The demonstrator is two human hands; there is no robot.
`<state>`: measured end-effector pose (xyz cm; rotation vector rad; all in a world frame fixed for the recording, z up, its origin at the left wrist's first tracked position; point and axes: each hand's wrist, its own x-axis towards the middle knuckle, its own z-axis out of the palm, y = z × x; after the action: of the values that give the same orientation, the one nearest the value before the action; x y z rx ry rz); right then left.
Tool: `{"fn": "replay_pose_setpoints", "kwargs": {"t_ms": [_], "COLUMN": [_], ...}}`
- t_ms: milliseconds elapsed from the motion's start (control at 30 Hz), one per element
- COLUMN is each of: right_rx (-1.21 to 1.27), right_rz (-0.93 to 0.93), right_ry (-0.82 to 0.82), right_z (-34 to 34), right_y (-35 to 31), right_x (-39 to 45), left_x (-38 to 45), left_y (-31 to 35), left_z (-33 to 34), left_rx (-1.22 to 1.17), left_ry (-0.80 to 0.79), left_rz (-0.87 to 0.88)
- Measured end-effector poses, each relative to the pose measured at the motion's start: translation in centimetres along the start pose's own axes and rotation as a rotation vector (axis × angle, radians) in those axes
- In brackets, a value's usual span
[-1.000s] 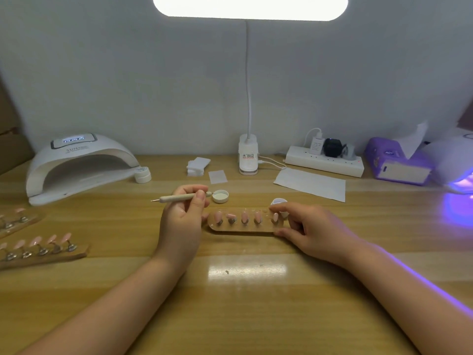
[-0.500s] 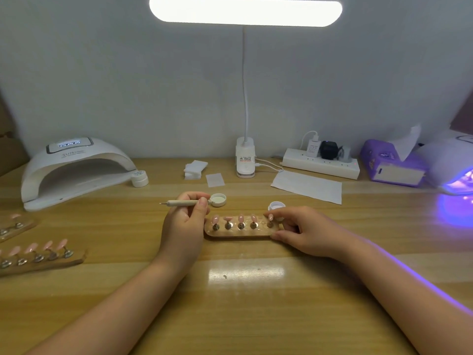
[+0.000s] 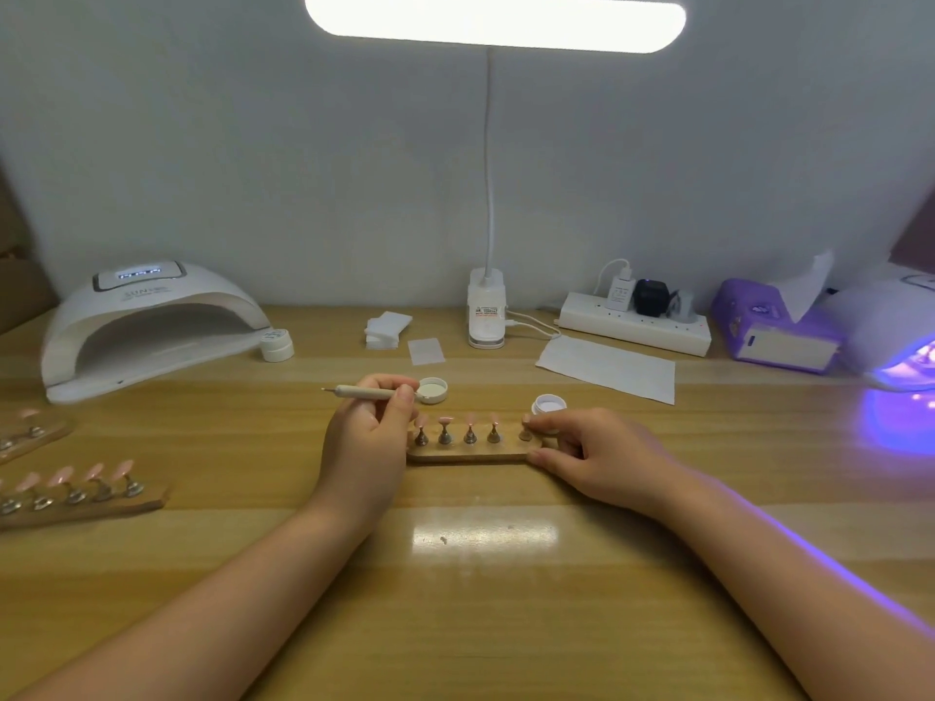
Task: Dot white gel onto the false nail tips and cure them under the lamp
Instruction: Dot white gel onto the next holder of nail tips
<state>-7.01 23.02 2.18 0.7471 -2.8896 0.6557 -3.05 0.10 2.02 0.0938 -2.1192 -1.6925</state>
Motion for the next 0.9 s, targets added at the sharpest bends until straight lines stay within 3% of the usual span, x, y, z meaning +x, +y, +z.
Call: {"fn": "replay_pose_setpoints", "kwargs": {"t_ms": [267, 400, 567, 733, 900], "right_rx": [0.126, 0.28, 0.136, 0.155, 0.102], "right_rz": [-0.005, 0.059, 0.223, 0.309, 0.233], "right_ry": [0.0, 0.209, 0.583, 0.286, 0.236], "right_z": [-0.3, 0.1, 0.2, 0.6, 1.0], "right_y": [-0.1, 0.0, 0.3, 1.1, 1.2], "right_x": [-0.4, -0.9, -0.7, -0.1, 0.5], "left_x": [0.2, 0.2, 0.2, 0.1, -0.1], "left_y": [-0.3, -0.4, -0.5, -0.3, -0.2], "left_z": [0.0, 0.0, 0.1, 0.1, 0.1], "left_rx": [0.01, -0.001, 0.007, 0.014, 0.012], "left_ry": [0.01, 0.012, 0.001, -0.005, 0.0], "left_rz": [0.022, 0.027, 0.038, 0.035, 0.049]}}
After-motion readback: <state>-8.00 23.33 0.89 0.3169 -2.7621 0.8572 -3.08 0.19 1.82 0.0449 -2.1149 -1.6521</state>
